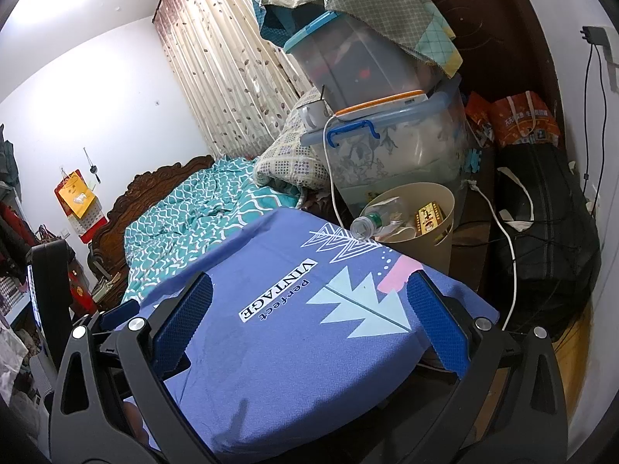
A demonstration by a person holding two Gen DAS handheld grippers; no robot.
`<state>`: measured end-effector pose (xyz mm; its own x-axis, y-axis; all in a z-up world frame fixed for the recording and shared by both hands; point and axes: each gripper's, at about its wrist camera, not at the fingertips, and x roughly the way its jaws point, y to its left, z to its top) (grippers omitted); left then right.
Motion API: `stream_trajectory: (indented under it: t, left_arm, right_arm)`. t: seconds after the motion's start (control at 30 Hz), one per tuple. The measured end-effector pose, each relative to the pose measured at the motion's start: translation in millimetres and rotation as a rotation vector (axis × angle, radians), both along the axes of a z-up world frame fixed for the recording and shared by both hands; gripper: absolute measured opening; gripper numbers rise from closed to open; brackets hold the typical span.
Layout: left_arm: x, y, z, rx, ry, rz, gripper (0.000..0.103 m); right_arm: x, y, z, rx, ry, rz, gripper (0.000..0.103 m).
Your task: Collect trash
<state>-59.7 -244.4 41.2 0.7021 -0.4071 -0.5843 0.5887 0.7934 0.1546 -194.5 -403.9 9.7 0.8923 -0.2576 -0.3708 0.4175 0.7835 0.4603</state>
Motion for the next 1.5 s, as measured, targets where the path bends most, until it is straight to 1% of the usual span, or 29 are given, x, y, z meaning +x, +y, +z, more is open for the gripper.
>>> stream_trajectory:
  t: [1.37, 1.5]
  left_arm:
    - [0.5, 2.9, 0.1, 0.010, -0.007, 0.000, 0.094]
    - [0.3, 3.5, -1.0, 0.012, -0.010, 0.002, 0.094]
  right_arm:
    - [1.6, 1.2, -1.5, 0.003, 0.000, 0.002, 0.100]
    - [2.7, 6.6, -7.0, 0.007, 0.002, 0.003, 0.100]
